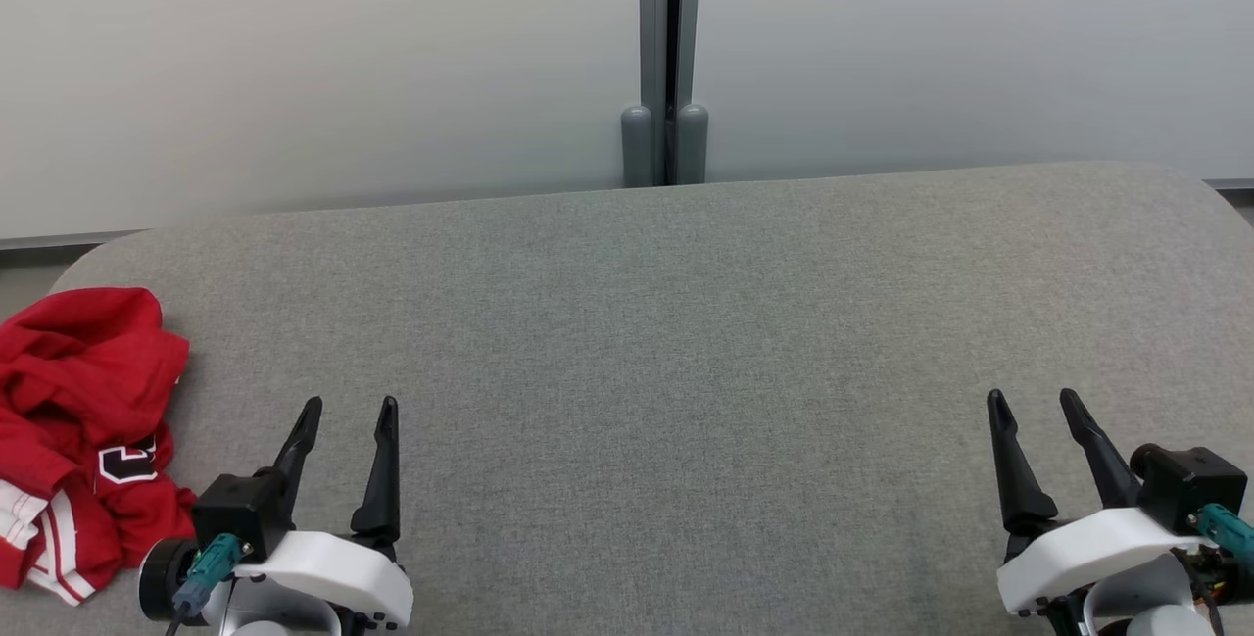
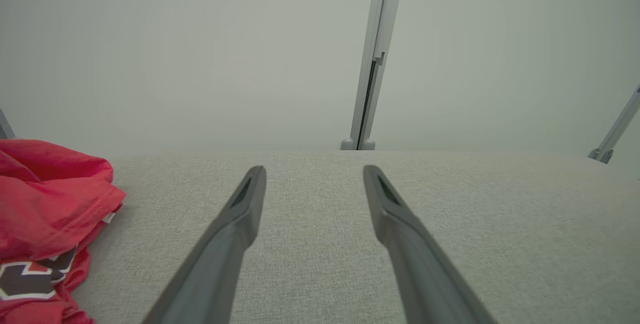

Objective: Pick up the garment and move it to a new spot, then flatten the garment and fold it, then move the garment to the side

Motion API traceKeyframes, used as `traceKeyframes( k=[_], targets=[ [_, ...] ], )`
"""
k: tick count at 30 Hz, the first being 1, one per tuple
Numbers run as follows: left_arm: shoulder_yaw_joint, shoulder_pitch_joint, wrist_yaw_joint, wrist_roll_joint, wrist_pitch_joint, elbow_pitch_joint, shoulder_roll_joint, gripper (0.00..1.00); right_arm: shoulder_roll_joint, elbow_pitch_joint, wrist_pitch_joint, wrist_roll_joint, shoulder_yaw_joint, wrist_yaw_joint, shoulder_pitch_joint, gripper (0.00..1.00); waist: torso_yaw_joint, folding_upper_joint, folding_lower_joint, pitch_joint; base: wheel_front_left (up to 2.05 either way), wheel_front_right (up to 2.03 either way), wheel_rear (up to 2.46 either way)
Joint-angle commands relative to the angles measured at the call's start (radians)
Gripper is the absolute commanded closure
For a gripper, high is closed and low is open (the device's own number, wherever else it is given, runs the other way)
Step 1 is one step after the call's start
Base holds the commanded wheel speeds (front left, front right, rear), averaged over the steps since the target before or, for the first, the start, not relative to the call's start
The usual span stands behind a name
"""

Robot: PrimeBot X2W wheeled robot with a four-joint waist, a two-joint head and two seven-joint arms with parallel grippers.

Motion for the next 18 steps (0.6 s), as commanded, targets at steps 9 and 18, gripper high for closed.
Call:
traceKeyframes(
  k=[9, 18],
  targets=[
    [0.005, -0.021, 0.008, 0.054, -0.024, 0.018, -0.002, 0.0, 0.002, -0.007, -0.009, -0.063, 0.003, 0.0, 0.011, 0.0, 0.003, -0.0001, 0.0, -0.002, 0.0, 0.0, 0.0],
    [0.008, -0.018, 0.01, 0.09, -0.039, 0.037, -0.008, 0.0, 0.006, -0.005, -0.017, -0.097, 0.002, 0.0, 0.018, 0.0, 0.007, -0.0001, 0.0, -0.005, 0.0, 0.0, 0.0]
  ],
)
